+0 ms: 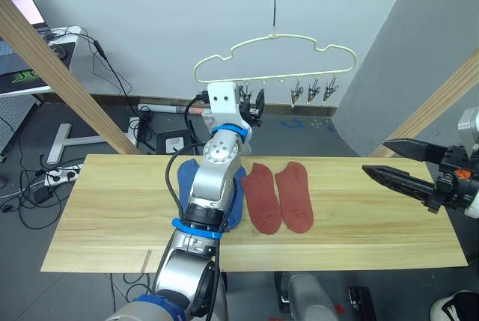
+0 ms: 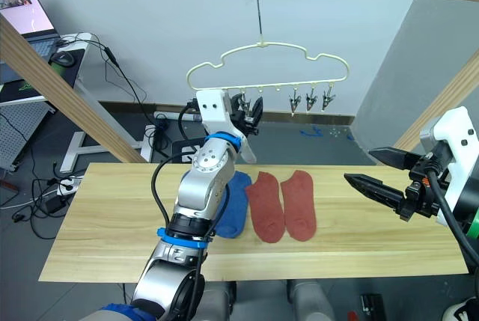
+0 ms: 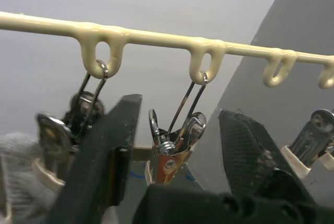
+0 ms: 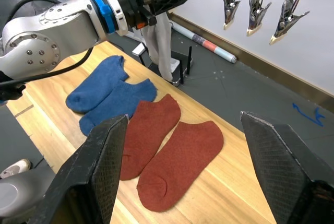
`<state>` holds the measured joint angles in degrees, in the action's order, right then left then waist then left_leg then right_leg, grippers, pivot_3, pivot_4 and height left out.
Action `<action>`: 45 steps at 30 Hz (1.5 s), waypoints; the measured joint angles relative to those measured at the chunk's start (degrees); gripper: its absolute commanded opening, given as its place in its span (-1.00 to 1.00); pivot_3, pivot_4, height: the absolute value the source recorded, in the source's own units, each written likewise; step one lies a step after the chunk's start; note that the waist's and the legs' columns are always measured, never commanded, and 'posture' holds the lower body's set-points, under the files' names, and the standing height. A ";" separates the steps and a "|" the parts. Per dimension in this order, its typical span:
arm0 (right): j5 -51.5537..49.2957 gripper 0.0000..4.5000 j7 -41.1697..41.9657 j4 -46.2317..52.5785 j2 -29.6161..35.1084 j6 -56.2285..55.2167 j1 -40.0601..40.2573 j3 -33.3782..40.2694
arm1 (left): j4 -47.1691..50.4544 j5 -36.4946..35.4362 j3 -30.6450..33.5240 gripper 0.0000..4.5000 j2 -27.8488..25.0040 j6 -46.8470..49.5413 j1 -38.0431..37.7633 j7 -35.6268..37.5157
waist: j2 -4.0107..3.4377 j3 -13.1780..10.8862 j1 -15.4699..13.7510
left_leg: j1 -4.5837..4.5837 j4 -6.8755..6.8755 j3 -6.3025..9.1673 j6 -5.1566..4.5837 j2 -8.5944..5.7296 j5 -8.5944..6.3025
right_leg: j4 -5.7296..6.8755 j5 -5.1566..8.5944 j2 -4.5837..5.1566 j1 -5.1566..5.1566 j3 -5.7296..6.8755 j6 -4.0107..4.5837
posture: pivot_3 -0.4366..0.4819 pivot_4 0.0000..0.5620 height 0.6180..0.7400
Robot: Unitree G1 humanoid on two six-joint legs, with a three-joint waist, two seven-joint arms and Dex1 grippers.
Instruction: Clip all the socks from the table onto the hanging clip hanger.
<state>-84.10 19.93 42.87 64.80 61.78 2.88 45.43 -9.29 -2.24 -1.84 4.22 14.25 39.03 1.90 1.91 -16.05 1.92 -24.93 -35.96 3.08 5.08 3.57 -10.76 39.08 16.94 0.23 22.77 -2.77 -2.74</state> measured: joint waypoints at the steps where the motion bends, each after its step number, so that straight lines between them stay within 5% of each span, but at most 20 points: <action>1: -0.09 0.60 -0.08 0.06 0.00 -0.04 0.13 0.08 | -0.02 0.00 0.00 -0.40 0.01 -0.02 0.01 -0.02 | 0.00 0.00 0.00 | 0.00 0.00 0.00 0.00 0.00 0.00 | 0.00 0.00 0.00 0.00 0.00 0.00 | -0.34 -0.05 1.00; 6: -0.39 0.60 -0.27 0.08 0.29 -0.39 0.48 0.18 | -0.10 -0.01 0.07 -0.87 0.06 -0.74 0.23 -0.12 | 0.00 0.00 -0.01 | 0.00 0.00 0.00 0.00 0.00 0.00 | 0.00 0.01 0.00 0.00 -0.01 -0.02 | -0.33 -0.04 1.00; 13: 2.08 0.60 -1.46 0.46 1.64 -1.28 0.81 -4.58 | 0.10 -1.86 0.92 -0.91 -0.56 0.59 1.50 1.20 | 0.00 0.00 -0.02 | 0.02 0.00 0.00 0.00 0.00 0.00 | 0.00 0.14 0.00 -0.01 0.00 -0.24 | -0.30 -0.04 1.00; 21: 30.28 0.99 -4.88 -4.01 2.21 -1.42 -11.83 -42.57 | 3.87 -9.27 5.35 -0.91 -2.46 11.56 4.36 4.31 | -0.02 -0.02 0.48 | 0.04 -0.01 0.01 0.01 0.01 0.00 | 0.00 0.15 0.00 0.01 0.00 -0.28 | -0.23 -0.02 1.00; 26: 46.34 0.99 -2.40 -14.31 -5.77 -2.67 -24.21 -60.24 | 6.34 -13.93 7.05 -0.91 -2.23 17.88 4.51 5.14 | -0.02 -0.06 0.48 | 0.02 0.03 0.04 0.01 0.05 0.01 | 0.00 0.14 -0.03 0.06 0.04 -0.26 | -0.17 -0.01 1.00; 31: 58.91 0.99 1.03 -30.21 -17.22 -6.00 -34.06 -70.52 | 7.71 -16.72 7.54 -0.91 -2.34 20.76 4.69 5.94 | -0.09 -0.11 0.40 | 0.02 0.07 0.03 0.01 0.05 0.01 | 0.01 0.09 -0.02 0.10 0.03 -0.17 | -0.15 -0.01 1.00; 45: 74.69 0.99 10.09 -53.42 -34.35 -16.22 -42.26 -74.84 | 8.77 -17.17 7.16 -0.91 -2.82 22.87 4.99 5.57 | -0.13 -0.15 -0.25 | 0.01 0.17 0.04 0.02 0.03 0.00 | 0.02 -0.02 0.03 0.12 0.09 0.01 | -0.06 0.00 1.00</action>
<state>-9.41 30.01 -10.55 30.46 45.56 -39.38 -29.41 -0.52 -19.41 5.32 1.40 37.12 44.02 7.47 1.78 -16.20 1.67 -24.91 -35.78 3.12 5.10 3.61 -10.76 39.10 16.92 0.26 22.89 -2.68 -2.73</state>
